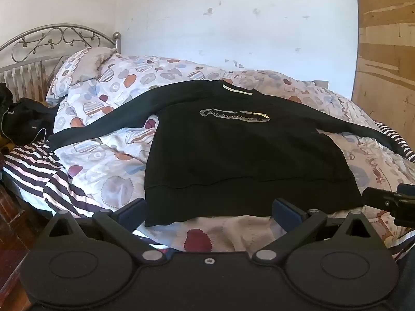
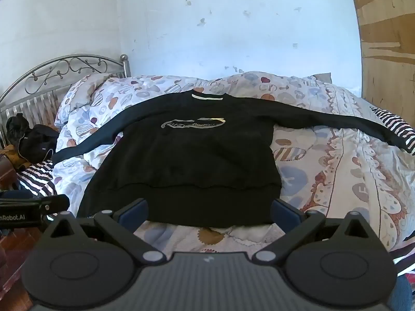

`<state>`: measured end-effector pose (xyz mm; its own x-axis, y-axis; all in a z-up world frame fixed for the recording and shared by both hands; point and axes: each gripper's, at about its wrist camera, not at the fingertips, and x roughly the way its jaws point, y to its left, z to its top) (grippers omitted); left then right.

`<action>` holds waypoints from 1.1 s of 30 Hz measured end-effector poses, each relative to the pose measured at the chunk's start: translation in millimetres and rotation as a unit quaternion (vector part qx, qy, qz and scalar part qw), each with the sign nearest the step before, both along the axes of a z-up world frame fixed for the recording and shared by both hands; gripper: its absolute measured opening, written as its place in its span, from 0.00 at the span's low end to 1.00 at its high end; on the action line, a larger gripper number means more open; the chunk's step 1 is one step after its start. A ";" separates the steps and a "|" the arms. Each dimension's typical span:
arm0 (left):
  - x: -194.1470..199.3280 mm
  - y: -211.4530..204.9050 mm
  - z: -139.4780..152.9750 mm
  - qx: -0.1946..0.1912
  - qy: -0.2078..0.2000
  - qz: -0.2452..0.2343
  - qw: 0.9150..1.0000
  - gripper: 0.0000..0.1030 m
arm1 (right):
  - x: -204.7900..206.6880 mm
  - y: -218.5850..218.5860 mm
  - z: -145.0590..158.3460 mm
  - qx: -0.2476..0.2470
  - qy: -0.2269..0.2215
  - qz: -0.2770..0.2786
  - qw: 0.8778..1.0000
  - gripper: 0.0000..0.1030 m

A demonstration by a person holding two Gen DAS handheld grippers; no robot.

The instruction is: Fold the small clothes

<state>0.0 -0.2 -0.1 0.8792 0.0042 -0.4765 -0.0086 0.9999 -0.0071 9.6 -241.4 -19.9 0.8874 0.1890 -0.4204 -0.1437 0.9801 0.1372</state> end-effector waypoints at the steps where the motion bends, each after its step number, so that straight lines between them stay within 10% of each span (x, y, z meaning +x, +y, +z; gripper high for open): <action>1: 0.0 0.0 0.0 0.000 0.000 0.000 1.000 0.99 | -0.4 0.2 0.3 -0.005 0.000 -0.001 1.000 1.00; 33: -0.3 0.2 0.1 -0.005 0.000 -0.001 1.000 0.99 | -3.5 -4.2 -1.4 0.001 -0.004 -0.007 1.000 1.00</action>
<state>-0.3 0.0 0.0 0.8794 -0.0025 -0.4761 -0.0066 0.9998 -0.0175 6.0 -245.6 -21.4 0.8929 0.1782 -0.4135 -0.1317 0.9816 0.1386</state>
